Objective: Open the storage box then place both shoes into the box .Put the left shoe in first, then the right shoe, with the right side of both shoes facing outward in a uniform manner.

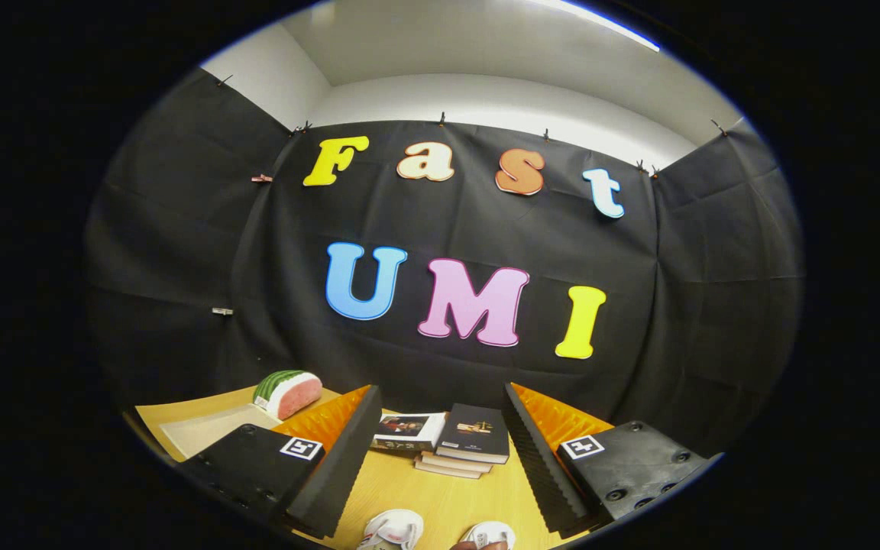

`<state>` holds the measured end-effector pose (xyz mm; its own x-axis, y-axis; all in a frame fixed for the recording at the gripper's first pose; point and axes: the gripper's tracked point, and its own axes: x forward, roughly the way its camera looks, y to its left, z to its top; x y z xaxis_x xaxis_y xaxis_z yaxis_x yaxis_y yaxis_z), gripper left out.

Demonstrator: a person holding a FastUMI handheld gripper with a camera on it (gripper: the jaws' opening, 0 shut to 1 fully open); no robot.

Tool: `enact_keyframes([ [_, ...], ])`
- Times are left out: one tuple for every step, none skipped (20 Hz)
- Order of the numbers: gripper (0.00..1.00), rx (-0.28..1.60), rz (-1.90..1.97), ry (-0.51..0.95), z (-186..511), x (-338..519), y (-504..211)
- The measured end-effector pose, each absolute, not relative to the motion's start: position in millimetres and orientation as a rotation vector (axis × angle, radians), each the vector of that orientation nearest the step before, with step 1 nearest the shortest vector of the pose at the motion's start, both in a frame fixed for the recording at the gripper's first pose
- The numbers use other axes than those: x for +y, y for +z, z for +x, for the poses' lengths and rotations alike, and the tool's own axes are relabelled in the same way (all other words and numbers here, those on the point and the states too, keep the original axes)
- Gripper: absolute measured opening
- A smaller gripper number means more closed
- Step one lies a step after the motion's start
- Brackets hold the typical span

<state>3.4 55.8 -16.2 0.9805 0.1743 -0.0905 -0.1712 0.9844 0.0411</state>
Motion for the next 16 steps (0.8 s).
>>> enact_keyframes([
  [0.97, 0.126, 0.059, 0.216, 1, 67, -22],
  [0.97, 0.159, 0.091, 0.256, 0, 76, -28],
  [0.97, 0.194, 0.13, 0.293, -1, 84, -35],
  [0.97, 0.227, 0.177, 0.325, -2, 92, -41],
  [0.97, 0.266, 0.228, 0.356, -3, 100, -48],
  [0.97, 0.314, 0.285, 0.392, -4, 110, -59],
  [0.97, 0.356, 0.331, 0.421, -7, 119, -68],
  [0.98, 0.403, 0.38, 0.453, -8, 128, -79],
  [0.99, 0.458, 0.421, 0.477, -12, 133, -94],
  [0.99, 0.515, 0.465, 0.496, -15, 140, -109],
  [0.98, 0.577, 0.515, 0.518, -18, 147, -123],
  [0.98, 0.635, 0.573, 0.534, -23, 154, -135],
  [0.98, 0.692, 0.636, 0.547, -24, 162, -147],
  [0.98, 0.741, 0.7, 0.553, -27, 168, -159],
  [0.98, 0.794, 0.76, 0.559, -32, 175, -172],
  [0.98, 0.849, 0.819, 0.565, -35, 184, -187],
])
